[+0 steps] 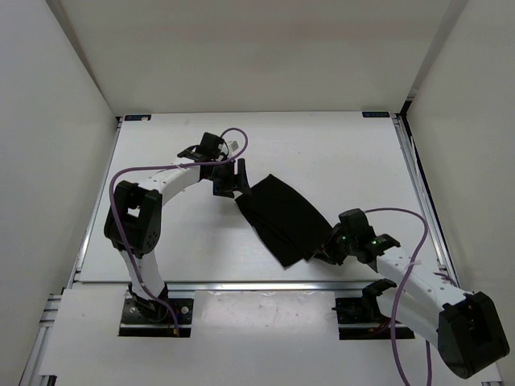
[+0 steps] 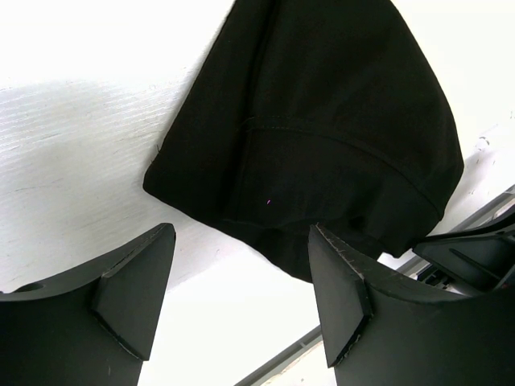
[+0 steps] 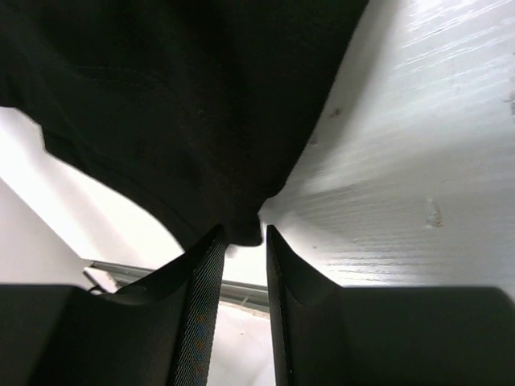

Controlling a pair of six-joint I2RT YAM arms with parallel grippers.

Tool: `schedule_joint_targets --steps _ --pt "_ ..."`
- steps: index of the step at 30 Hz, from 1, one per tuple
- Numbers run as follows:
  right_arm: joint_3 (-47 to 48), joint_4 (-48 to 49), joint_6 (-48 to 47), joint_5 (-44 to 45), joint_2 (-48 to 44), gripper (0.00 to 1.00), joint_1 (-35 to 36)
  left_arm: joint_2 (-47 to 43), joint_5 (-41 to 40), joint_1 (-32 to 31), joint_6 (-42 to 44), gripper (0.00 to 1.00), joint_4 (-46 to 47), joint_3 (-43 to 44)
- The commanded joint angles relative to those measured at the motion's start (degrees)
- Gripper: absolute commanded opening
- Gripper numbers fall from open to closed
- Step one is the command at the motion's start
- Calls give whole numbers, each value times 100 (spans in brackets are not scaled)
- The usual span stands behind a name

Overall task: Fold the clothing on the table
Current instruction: Flatten the skirt out

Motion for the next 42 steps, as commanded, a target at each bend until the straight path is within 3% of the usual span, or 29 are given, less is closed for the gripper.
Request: schedule_joint_targets --steps 1,10,12,14,15,17,20,22,25,28,35,36,38,39,42 --pt "54 110 -145 116 143 33 -6 -14 62 68 81 77 9 80" --pt "-69 689 -382 177 432 32 -112 12 123 42 72 77 52 36" --pt "-61 795 -427 160 555 25 -95 13 263 42 46 77 131 28" --pt "-8 744 -514 177 652 3 -95 74 552 42 28 76 254 19" --pt "62 674 -506 169 618 0 -60 92 972 33 37 77 455 27" --pt "123 568 -462 274 539 1 46 336 1415 42 186 79 510 245" --pt "107 550 -497 195 372 0 -50 898 986 -204 810 82 -401 1167" --pt "106 454 -488 256 257 0 -86 1154 976 -274 864 78 -440 1398" --pt "194 383 -515 256 213 0 -59 1401 932 -231 837 65 -588 1513" --pt "177 330 -497 309 161 0 11 1410 582 -230 837 64 -650 1443" --pt "133 330 -479 283 160 0 -77 1226 641 -257 758 63 -431 960" --pt "159 295 -462 326 152 0 -59 1226 703 -274 767 61 -396 829" --pt "203 286 -462 344 187 1 -24 1199 966 -292 644 47 -195 565" --pt "220 286 -462 344 204 0 -7 1156 993 -301 609 34 -176 468" --pt "256 277 -497 327 222 0 -6 1006 1037 -318 565 11 -97 362"
